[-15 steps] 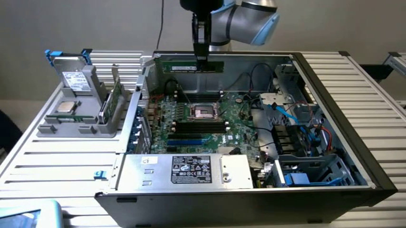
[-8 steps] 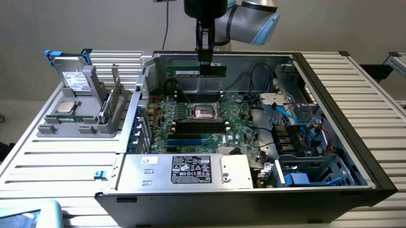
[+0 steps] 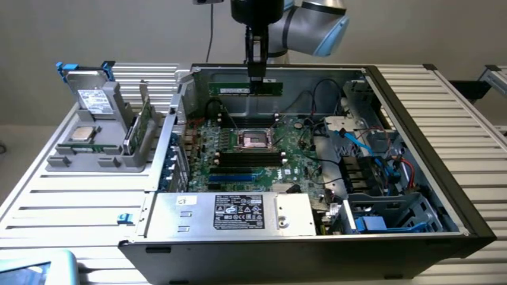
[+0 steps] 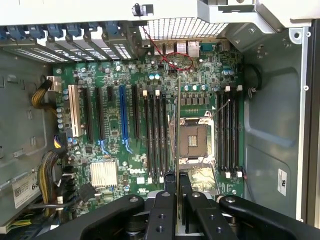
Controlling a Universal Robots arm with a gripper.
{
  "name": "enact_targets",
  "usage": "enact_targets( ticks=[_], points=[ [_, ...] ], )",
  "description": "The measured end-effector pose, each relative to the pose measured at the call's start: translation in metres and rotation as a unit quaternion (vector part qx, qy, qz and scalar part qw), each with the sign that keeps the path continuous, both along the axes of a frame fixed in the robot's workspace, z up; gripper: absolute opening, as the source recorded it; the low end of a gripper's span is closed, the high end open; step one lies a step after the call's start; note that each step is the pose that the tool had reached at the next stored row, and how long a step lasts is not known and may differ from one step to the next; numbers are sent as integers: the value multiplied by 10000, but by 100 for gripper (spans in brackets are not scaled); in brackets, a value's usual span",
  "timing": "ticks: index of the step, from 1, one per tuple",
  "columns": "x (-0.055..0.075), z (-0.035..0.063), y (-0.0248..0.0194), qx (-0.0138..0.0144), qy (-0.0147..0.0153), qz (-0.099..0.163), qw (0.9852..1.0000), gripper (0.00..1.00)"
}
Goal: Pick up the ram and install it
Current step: 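Insert the ram into the slot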
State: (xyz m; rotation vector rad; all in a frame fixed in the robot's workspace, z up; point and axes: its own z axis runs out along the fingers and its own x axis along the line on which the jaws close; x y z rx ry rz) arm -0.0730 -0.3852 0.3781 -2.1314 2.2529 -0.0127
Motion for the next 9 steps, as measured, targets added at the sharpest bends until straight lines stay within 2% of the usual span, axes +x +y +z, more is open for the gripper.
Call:
enact_targets(
  ticks=[9],
  points=[
    [0,0,0,0,0,0,10000,14]
  ],
)
